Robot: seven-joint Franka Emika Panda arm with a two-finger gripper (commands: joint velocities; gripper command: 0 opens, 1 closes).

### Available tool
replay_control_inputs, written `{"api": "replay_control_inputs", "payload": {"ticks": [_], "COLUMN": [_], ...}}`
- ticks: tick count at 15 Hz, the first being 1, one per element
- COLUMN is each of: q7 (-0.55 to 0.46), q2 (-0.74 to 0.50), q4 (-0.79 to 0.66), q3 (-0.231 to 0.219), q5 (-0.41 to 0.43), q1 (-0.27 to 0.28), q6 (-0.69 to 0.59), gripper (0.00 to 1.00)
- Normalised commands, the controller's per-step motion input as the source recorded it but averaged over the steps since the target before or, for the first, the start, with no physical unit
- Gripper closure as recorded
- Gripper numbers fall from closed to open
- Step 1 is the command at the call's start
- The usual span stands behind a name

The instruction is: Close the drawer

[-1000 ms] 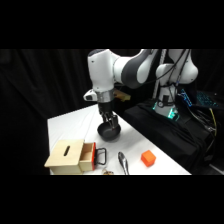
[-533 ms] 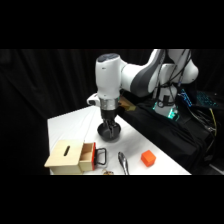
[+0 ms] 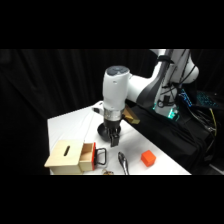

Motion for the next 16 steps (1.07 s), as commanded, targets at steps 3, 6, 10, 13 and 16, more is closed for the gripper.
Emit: {"api": "replay_control_inputs", "payload": {"ticks": [3,6,10,13,16], "q7": [0.38,0.34,0.31,0.22,0.1], "q2": [0.19,0.18,0.15,0.12,0.13], "q4": [-0.01,0.01,0.02,0.04,0.1], "q3": [-0.196,-0.26,-0.328,-0.324,-0.261], "q5": [-0.191,-0.18,-0.144,-0.065,0.025], "q1": [0.209,0.26,0.3,0.286,0.212], "q6": [0.45,0.42,0.38,0.3,0.24], "gripper": [0.0,0.0,0.0,0.0,0.0]}}
